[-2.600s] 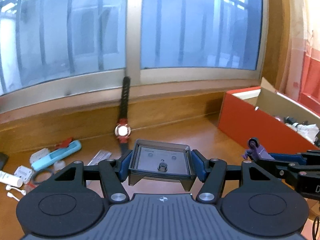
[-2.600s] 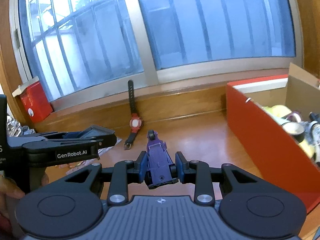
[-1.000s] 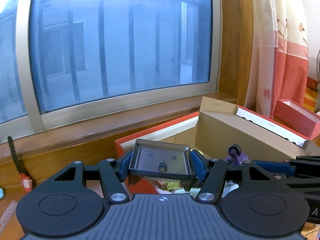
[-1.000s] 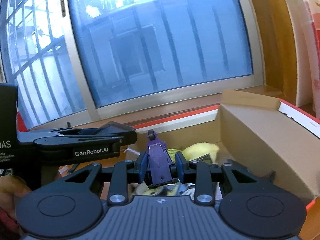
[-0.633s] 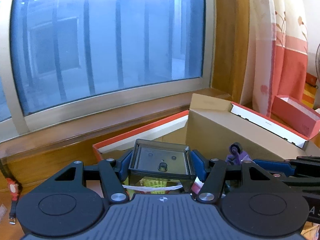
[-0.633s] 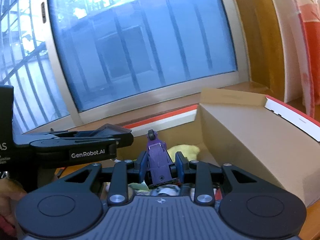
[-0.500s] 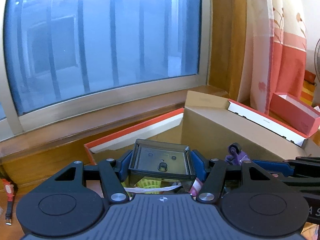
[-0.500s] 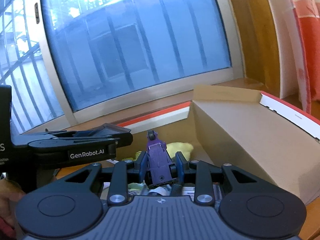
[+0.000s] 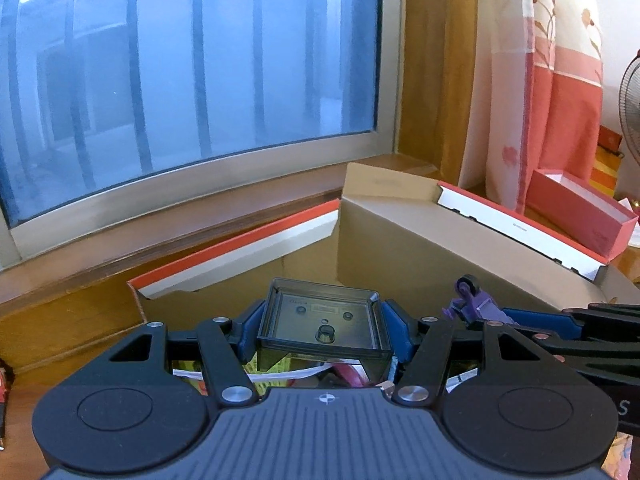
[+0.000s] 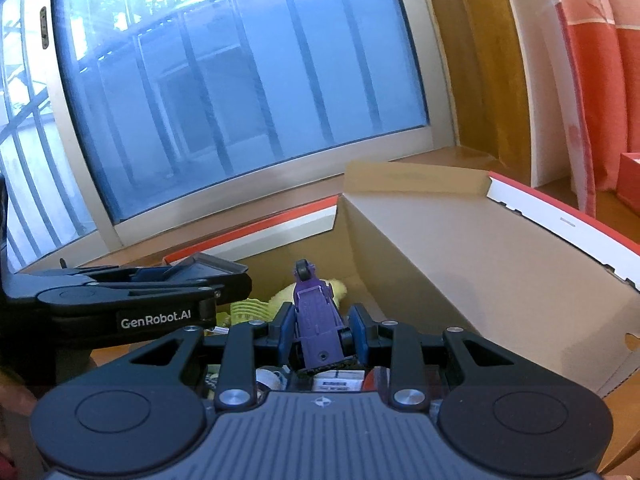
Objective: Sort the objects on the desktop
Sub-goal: 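Carry the toy robot and black holder in both tools toward the cardboard box, then lower both tools into the box and open them to release the objects, then move both open tools back toward the cluttered desk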
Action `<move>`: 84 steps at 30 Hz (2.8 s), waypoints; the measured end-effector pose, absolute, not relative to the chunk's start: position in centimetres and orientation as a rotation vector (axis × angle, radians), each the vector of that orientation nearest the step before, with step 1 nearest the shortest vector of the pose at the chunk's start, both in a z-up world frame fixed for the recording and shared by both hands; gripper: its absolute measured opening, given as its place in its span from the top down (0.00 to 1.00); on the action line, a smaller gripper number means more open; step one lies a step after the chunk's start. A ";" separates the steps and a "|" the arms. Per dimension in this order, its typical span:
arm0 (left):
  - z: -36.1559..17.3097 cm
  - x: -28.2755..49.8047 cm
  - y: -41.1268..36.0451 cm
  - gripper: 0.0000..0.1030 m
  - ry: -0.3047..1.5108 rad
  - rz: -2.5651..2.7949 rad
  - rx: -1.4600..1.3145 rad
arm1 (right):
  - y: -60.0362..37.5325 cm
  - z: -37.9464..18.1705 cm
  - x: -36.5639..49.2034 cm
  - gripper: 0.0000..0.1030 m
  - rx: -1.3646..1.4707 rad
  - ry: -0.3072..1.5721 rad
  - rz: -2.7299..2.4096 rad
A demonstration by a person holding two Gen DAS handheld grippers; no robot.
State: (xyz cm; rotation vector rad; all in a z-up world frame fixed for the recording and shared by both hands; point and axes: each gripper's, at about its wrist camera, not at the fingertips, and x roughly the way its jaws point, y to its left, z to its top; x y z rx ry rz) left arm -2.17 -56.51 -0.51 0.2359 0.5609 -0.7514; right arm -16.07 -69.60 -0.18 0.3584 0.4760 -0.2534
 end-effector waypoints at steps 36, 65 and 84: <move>-0.9 -4.1 -57.7 0.40 0.580 -0.830 0.273 | -70.7 -0.8 -16.9 0.69 0.352 0.495 -0.335; -0.7 -5.5 -56.8 0.27 0.583 -0.795 0.252 | -71.3 -1.0 -18.6 0.47 0.384 0.501 -0.377; 0.6 -6.3 -48.9 0.00 0.580 -0.570 0.188 | -67.8 0.1 -17.1 0.22 0.319 0.476 -0.315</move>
